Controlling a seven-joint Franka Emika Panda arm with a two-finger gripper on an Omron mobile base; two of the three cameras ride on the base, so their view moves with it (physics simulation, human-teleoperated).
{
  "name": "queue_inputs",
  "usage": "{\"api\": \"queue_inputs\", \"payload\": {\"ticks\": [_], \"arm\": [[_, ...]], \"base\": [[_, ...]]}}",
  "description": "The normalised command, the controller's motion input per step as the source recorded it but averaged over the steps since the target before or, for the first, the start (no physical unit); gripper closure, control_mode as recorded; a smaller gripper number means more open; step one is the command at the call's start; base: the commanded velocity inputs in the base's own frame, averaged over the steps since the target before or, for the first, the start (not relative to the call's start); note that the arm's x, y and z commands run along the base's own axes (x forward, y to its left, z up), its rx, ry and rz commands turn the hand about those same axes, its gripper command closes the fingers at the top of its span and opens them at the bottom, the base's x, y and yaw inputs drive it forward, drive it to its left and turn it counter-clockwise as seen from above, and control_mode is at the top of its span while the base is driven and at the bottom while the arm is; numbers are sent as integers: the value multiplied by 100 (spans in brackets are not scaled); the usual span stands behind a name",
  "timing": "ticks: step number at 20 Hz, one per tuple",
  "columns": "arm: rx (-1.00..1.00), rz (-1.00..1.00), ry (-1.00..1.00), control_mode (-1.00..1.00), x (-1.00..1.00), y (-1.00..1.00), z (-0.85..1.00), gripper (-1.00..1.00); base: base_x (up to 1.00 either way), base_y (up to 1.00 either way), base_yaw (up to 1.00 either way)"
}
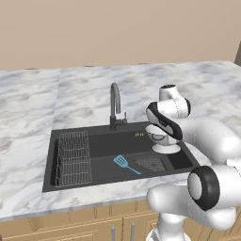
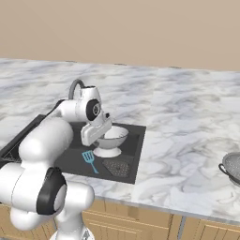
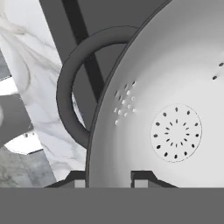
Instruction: Pick the colander and colander and place them in the sink. Then turn on the water.
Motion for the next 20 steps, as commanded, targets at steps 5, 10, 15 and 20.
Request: {"api": "queue_inputs", "payload": {"ticks": [5, 10, 15, 20], "arm": [[0, 0, 0, -100, 14, 0, -57, 100], [0, 0, 0, -100, 13, 0, -58, 100], [0, 0, 0, -100, 28, 2, -52, 100], [0, 0, 0, -100, 31, 0, -49, 100]], "base": [[0, 0, 0], [0, 0, 0], [0, 0, 0], [0, 0, 0]]}}
